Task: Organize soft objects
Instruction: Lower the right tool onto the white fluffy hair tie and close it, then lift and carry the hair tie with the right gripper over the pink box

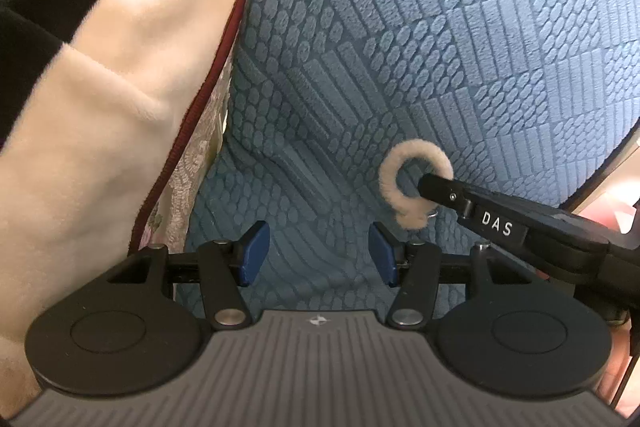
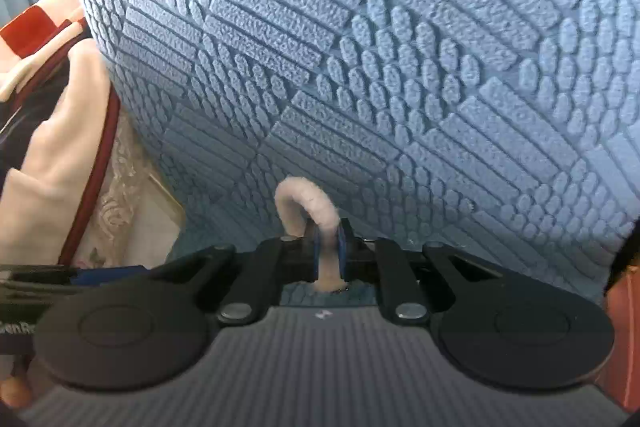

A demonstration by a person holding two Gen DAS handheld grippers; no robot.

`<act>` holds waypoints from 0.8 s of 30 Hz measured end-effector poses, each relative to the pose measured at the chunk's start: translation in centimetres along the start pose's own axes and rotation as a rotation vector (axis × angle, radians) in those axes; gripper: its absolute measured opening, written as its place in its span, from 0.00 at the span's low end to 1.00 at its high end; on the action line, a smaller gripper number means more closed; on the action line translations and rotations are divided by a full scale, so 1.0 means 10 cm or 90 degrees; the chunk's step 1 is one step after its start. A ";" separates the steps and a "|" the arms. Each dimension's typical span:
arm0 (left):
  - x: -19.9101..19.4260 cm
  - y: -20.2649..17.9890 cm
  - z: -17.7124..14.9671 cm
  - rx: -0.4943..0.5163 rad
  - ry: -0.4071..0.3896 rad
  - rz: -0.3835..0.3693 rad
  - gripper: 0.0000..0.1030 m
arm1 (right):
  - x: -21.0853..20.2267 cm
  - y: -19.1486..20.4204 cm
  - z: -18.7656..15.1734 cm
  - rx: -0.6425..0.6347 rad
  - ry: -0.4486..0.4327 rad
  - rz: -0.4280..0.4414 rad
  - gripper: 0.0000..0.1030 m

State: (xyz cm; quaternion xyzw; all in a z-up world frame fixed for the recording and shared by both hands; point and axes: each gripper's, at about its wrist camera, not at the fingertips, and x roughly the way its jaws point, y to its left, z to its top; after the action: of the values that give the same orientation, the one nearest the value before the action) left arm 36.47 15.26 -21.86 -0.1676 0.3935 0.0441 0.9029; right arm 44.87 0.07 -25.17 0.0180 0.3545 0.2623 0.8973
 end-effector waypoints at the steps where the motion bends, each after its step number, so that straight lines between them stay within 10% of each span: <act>1: -0.03 -0.01 -0.01 0.000 -0.003 -0.001 0.59 | -0.03 -0.02 0.01 0.000 0.000 -0.004 0.12; 24: -0.46 -0.26 -0.33 0.033 -0.022 -0.028 0.60 | -1.24 -0.07 -0.46 -0.028 0.020 -0.064 0.12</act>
State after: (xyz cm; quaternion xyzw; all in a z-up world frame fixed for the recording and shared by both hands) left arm 31.61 11.93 -19.92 -0.1516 0.3754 0.0169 0.9142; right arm 34.66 -7.23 -21.00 -0.0238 0.3632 0.2245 0.9039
